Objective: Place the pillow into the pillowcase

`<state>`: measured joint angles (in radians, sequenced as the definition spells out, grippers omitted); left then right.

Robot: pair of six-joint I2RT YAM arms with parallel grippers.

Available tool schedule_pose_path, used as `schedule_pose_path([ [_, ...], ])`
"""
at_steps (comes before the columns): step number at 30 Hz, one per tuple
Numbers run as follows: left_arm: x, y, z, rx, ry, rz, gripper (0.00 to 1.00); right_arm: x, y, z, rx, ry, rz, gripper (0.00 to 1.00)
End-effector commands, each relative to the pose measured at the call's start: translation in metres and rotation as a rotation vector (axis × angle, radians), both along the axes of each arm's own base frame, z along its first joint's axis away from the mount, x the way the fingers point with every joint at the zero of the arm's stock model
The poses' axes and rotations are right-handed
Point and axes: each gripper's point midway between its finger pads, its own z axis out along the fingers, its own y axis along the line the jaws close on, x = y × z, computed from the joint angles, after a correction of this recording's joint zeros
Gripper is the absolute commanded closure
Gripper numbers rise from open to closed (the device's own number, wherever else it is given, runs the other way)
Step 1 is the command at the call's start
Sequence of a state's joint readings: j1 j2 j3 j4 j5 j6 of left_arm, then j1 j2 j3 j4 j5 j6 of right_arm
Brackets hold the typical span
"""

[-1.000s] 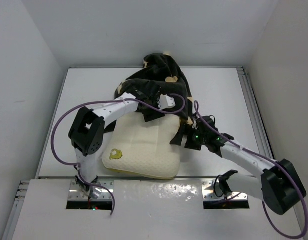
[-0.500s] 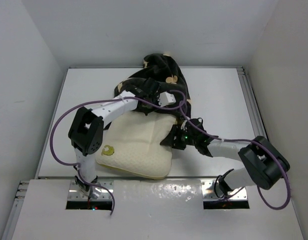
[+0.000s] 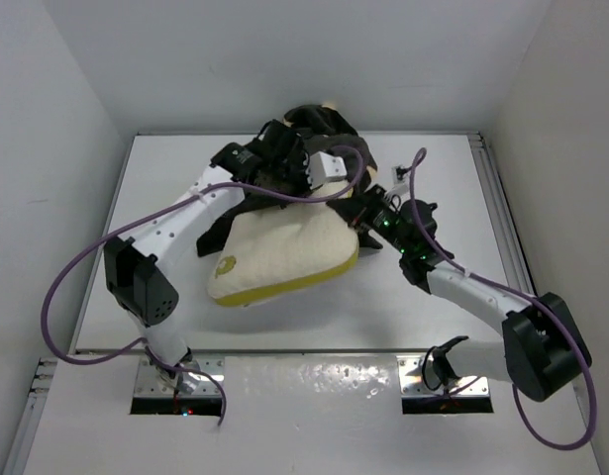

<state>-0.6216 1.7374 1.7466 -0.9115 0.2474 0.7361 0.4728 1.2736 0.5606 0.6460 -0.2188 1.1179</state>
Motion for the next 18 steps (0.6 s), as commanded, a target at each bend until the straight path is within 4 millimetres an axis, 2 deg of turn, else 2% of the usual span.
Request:
schedule_pose_path([
  [1, -0.051, -0.031, 0.066, -0.199, 0.026, -0.209, 1.00, 0.039, -0.044, 0.122, 0.182, -0.351, -0.291, 1.00],
  [3, -0.069, -0.043, 0.089, -0.261, 0.025, -0.299, 1.00, 0.050, -0.054, 0.111, 0.186, -0.315, -0.371, 1.00],
  [4, -0.078, -0.041, 0.091, -0.259, 0.051, -0.322, 1.00, 0.056, -0.067, 0.099, 0.202, -0.269, -0.451, 1.00],
  [6, -0.093, -0.045, 0.102, -0.285, 0.074, -0.365, 1.00, 0.065, -0.075, 0.075, 0.165, -0.214, -0.508, 1.00],
  [7, -0.101, -0.047, 0.108, -0.310, 0.092, -0.393, 1.00, 0.070, -0.084, 0.046, 0.077, -0.121, -0.570, 1.00],
  [8, -0.105, -0.046, 0.113, -0.322, 0.093, -0.408, 1.00, 0.073, -0.090, 0.029, 0.031, -0.055, -0.610, 1.00],
  [10, -0.117, -0.041, 0.129, -0.345, 0.092, -0.436, 1.00, 0.075, -0.098, 0.014, -0.054, -0.020, -0.653, 1.00],
  [13, -0.131, -0.027, 0.146, -0.358, 0.074, -0.476, 1.00, 0.070, -0.126, -0.019, -0.136, 0.070, -0.757, 1.00],
  [14, -0.130, -0.022, 0.145, -0.332, 0.052, -0.469, 1.00, 0.069, -0.140, -0.029, -0.108, 0.109, -0.795, 1.00],
  [15, -0.128, -0.018, 0.143, -0.314, 0.043, -0.453, 1.00, 0.069, -0.145, -0.033, -0.099, 0.124, -0.804, 1.00],
  [16, -0.125, -0.013, 0.130, -0.286, 0.066, -0.428, 1.00, 0.070, -0.149, -0.036, -0.095, 0.137, -0.817, 1.00],
  [17, -0.125, -0.008, 0.125, -0.272, 0.066, -0.413, 1.00, 0.067, -0.153, -0.048, -0.128, 0.182, -0.827, 1.00],
  [18, -0.124, -0.007, 0.120, -0.266, 0.075, -0.409, 1.00, 0.073, -0.153, -0.049, -0.133, 0.205, -0.847, 1.00],
])
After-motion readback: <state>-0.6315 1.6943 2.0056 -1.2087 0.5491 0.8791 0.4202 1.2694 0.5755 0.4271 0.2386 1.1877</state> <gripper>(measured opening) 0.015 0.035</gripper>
